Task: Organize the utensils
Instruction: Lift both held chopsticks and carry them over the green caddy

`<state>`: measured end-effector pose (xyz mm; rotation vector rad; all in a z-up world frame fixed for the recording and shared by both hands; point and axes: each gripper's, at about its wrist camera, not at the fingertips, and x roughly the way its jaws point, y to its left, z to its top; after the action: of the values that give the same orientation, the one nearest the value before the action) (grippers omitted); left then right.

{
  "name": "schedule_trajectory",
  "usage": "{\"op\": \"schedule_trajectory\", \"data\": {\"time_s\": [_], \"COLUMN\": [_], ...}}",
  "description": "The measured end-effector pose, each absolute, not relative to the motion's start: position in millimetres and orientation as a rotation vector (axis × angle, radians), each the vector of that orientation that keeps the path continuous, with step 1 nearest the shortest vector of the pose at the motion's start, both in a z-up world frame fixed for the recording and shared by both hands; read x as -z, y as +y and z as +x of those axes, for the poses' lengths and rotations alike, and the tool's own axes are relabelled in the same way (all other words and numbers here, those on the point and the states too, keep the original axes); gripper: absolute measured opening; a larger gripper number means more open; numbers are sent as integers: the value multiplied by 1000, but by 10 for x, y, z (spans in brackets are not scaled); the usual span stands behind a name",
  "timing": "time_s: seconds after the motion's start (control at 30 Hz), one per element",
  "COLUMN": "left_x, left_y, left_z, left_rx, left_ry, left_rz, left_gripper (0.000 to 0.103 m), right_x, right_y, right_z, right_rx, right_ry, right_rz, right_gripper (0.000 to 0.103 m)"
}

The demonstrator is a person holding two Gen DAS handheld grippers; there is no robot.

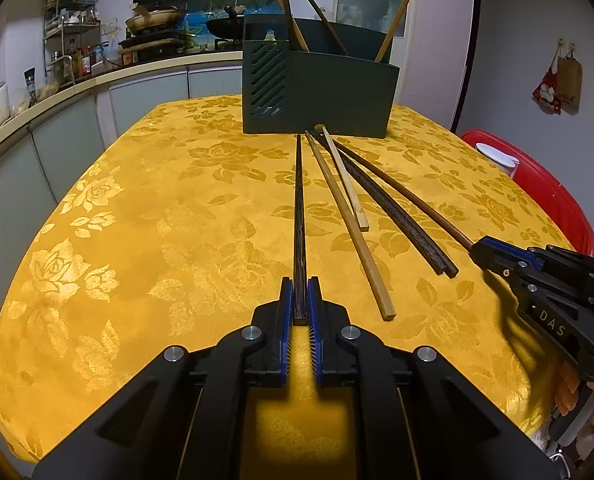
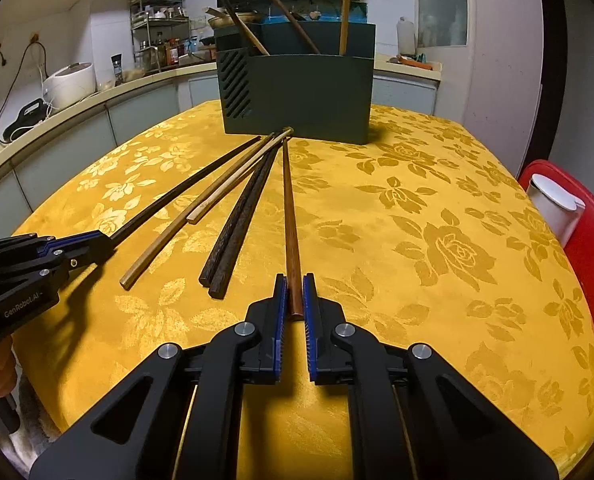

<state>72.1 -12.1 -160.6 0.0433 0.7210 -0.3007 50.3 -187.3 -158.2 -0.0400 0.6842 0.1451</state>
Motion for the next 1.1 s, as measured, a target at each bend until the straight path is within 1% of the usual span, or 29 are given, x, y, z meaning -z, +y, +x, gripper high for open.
{"op": "schedule_trajectory", "data": {"time_s": [0.27, 0.43, 0.6, 0.93, 1.1], "left_x": [1563, 1388, 1108, 356, 55], "left_y": [-115, -56, 70, 234, 244], "left_z": [728, 687, 644, 456, 427], "left_rx": [296, 279, 255, 246, 275], "left_ry": [724, 685, 635, 486, 440], "left_rz": [61, 82, 83, 55, 50], "left_gripper": [7, 7, 7, 7, 7], "right_x": [1551, 1453, 1116, 289, 22], "right_y": [-1895, -1930, -2021, -2206, -2239], "right_z": [531, 481, 339, 24, -31], "right_rx": [-174, -194, -198, -205, -221], "right_ry": [713, 716, 635, 415, 350], "right_rz": [-22, -8, 5, 44, 58], "right_gripper": [8, 7, 7, 7, 7]}}
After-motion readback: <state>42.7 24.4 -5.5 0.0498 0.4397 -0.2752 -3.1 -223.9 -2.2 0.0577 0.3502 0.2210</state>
